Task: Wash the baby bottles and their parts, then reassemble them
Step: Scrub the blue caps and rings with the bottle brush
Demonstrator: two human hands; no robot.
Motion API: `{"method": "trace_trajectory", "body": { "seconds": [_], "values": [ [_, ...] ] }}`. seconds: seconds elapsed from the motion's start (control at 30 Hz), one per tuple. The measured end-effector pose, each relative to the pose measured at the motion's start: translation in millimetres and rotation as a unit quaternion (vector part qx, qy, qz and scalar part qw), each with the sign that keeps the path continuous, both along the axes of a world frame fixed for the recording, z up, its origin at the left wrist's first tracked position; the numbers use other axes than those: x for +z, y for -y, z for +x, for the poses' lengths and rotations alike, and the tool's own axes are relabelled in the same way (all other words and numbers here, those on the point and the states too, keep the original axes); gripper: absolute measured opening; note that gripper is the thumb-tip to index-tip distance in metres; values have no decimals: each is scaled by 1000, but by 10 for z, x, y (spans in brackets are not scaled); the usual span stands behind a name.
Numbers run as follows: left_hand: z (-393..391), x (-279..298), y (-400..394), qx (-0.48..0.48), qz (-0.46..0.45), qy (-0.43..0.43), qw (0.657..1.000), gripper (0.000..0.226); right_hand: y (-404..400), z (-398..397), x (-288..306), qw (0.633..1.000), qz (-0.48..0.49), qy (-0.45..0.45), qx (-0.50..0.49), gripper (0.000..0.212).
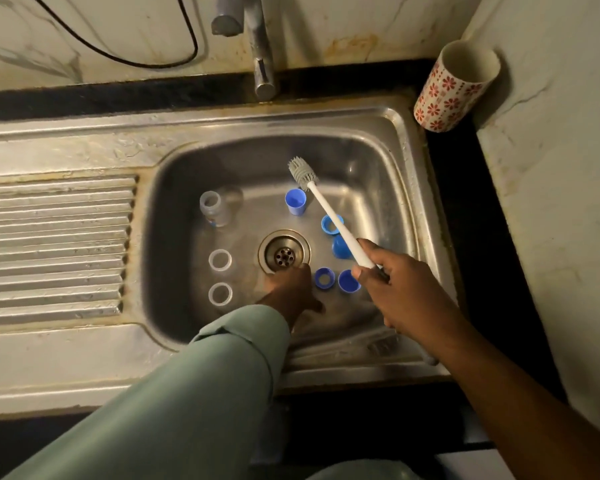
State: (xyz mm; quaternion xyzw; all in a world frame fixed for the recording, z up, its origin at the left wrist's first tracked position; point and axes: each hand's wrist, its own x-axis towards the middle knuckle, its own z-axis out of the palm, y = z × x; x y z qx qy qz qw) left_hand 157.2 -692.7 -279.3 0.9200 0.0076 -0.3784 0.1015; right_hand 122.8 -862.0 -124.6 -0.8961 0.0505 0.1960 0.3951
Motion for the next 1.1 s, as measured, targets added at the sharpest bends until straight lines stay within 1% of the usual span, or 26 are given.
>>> {"method": "trace_trajectory", "body": {
  "seconds": [0.07, 0.1, 0.2, 0.23, 0.27, 0.3, 0.33, 0.37, 0.4, 0.43, 0.47, 0.5, 0.53, 0.57, 0.6, 0.67, 0.73, 0.83, 0.87, 0.9, 0.93, 0.97, 1.0, 1.03, 1.07, 1.1],
  "values": [
    [-15, -54, 24, 24, 8, 2, 1000, 88, -23, -48, 21, 1000, -6, 7, 11, 50],
    [-19, -62, 36, 29, 12, 3, 1000, 85, -32, -71, 29, 1000, -9, 12, 13, 51],
    [-53, -96, 4, 48, -6, 12, 999, 59, -29, -115, 56, 999, -19, 32, 26, 51],
    [-53, -80, -28, 69, -20, 13, 997, 53, -10, -131, 67, 999, -25, 37, 28, 51],
    [-37, -44, -63, 112, -49, 16, 992, 53, 19, -152, 86, 998, -31, 40, 29, 50],
    [-15, 19, -104, 183, -101, 23, 978, 53, 53, -171, 95, 998, -35, 44, 31, 51],
    [-20, 152, -147, 281, -189, 44, 940, 45, 90, -227, 165, 997, -41, 50, 34, 50],
    [5, 281, -187, 404, -293, 73, 864, 28, 151, -237, 171, 997, -47, 52, 41, 49],
    [43, 414, -218, 521, -383, 94, 757, 11, 221, -246, 174, 996, -56, 52, 49, 47],
    [71, 531, -254, 611, -443, 94, 649, 3, 296, -257, 165, 994, -72, 53, 61, 43],
    [66, 704, -339, 663, -493, 78, 557, 6, 335, -302, 217, 990, -94, 67, 81, 40],
    [48, 870, -437, 686, -536, 54, 489, 9, 359, -346, 267, 984, -117, 92, 100, 37],
    [31, 1052, -575, 689, -573, 37, 442, 13, 338, -382, 329, 977, -133, 120, 118, 35],
    [16, 1196, -686, 685, -596, 27, 419, 14, 315, -407, 385, 969, -147, 146, 137, 36],
    [0, 1321, -772, 682, -603, 26, 413, 14, 286, -411, 436, 960, -161, 165, 160, 37],
    [-41, 1491, -933, 677, -601, 35, 422, 15, 151, -386, 570, 945, -186, 192, 189, 40],
    [-69, 1578, -1025, 665, -615, 36, 423, 15, 33, -376, 656, 929, -213, 216, 211, 42],
    [-79, 1619, -1118, 651, -624, 16, 432, 20, -123, -375, 736, 921, -229, 217, 227, 44],
    [-92, 1617, -1127, 648, -622, 9, 439, 23, -156, -390, 746, 920, -233, 215, 228, 44],
    [-99, 1604, -1112, 647, -611, 8, 456, 24, -176, -407, 760, 922, -236, 211, 223, 44],
    [-99, 1569, -1073, 642, -594, 11, 484, 22, -180, -411, 783, 927, -231, 210, 207, 43],
    [-111, 1510, -1001, 624, -569, 16, 535, 18, -170, -428, 796, 935, -215, 214, 181, 41],
    [-119, 1448, -914, 589, -533, 24, 607, 17, -150, -444, 799, 942, -198, 222, 156, 38],
    [-114, 1336, -823, 535, -473, 37, 699, 21, -126, -471, 795, 946, -187, 226, 138, 37],
    [-106, 1217, -748, 464, -395, 52, 791, 28, -112, -495, 787, 948, -185, 227, 128, 36],
    [-93, 1121, -695, 378, -321, 63, 866, 33, -106, -514, 773, 949, -183, 227, 122, 37]
  ]
}}
